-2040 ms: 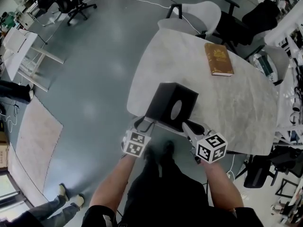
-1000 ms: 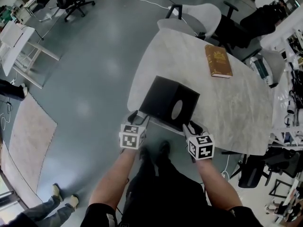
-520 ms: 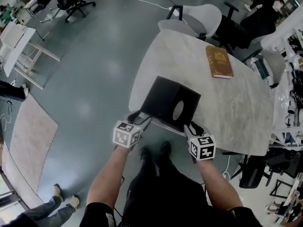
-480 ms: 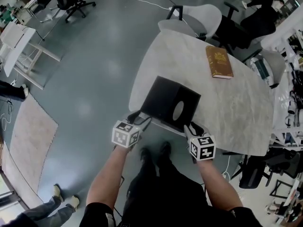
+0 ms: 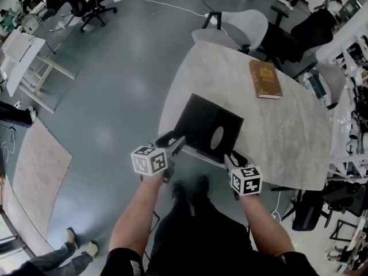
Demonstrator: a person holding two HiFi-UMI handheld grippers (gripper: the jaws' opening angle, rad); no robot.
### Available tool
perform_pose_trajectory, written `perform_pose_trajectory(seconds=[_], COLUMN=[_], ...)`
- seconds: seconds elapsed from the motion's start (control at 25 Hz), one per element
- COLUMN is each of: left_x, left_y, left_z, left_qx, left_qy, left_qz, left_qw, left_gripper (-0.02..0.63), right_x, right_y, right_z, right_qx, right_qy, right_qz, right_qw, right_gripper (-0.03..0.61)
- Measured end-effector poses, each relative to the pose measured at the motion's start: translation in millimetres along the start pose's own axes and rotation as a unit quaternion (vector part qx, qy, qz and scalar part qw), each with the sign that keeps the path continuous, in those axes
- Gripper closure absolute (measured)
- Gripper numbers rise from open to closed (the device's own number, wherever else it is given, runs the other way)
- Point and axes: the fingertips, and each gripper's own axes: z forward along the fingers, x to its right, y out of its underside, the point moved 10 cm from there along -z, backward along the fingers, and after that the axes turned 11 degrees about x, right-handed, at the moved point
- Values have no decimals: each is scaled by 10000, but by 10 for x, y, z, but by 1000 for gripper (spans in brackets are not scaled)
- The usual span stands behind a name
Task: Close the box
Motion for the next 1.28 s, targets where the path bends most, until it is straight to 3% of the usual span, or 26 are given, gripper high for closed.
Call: perform_pose_trajectory(seconds=[0.16,0.36,0.52,0.64,0.8,0.88,1.04,1.28], left_x=[-65,-18,182,422,765,918,1187,1604], left_y=[-49,-128,-235,-316,-377,-357,-265,-72], left_z=[-36,-70,-40,-9,17,53,144,269], left_qx=[211,274,409,329,77,30,124,190], left_qy=[-250,-30,235,257,16,-11,-90,-660], left_qz=[-411,-731,-769,-426,644,983,1270,1621], left_qw=[9986,9969,9959,9982,9979,9952,9918,9844], left_gripper=[518,549,571,578,577,577,580,571], right_x=[-7,-39,-48,-51,1,102,365,818], right_y=[-4,11,-5,-22,-58,-68,-101,-141], right_z=[4,-23,-24,-63,-200,-293,-489,-802], right_qx=[44,90,67,27,259,430,736,1103], right_qy=[29,117,225,264,163,120,-27,-426], right_qz=[77,155,257,410,545,604,749,921], right_qw=[10000,9998,9994,9988,9980,9972,9945,9887], right_gripper=[451,459,466,471,489,495,515,528])
